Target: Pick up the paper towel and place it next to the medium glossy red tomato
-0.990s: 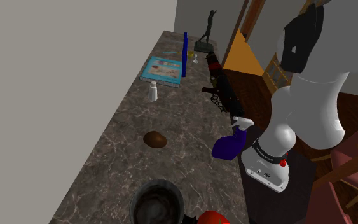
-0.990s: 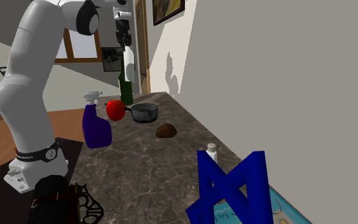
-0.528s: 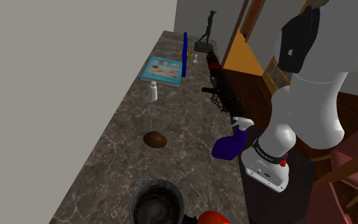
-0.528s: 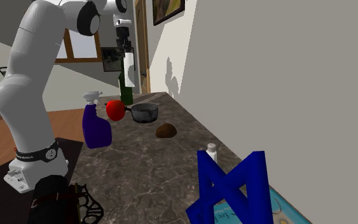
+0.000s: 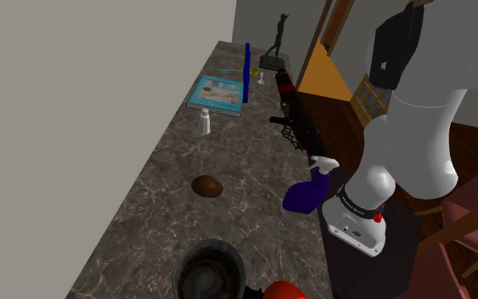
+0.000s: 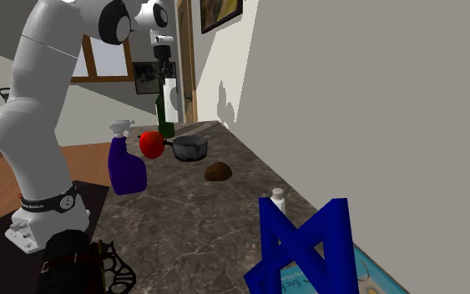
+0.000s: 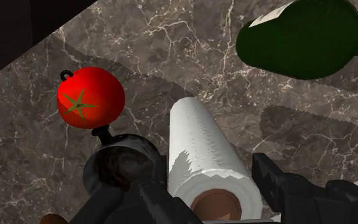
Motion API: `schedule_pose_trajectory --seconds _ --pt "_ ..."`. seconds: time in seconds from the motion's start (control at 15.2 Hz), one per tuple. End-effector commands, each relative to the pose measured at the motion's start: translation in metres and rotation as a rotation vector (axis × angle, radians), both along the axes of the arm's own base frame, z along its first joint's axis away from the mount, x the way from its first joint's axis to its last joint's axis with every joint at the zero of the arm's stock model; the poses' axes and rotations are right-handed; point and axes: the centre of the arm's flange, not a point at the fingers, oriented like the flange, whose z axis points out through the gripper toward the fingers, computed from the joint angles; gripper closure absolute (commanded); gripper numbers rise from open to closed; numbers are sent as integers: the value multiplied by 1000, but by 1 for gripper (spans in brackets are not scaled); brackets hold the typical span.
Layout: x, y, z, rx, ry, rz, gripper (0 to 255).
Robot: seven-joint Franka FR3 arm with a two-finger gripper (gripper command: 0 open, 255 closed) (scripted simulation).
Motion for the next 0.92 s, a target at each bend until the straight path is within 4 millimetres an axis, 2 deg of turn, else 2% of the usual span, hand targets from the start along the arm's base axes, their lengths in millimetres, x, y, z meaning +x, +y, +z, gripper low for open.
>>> schedule_pose_trajectory --seconds 0.0,0.86 --pt "0 0 -11 0 0 0 255" --pt "0 0 -79 0 0 0 255"
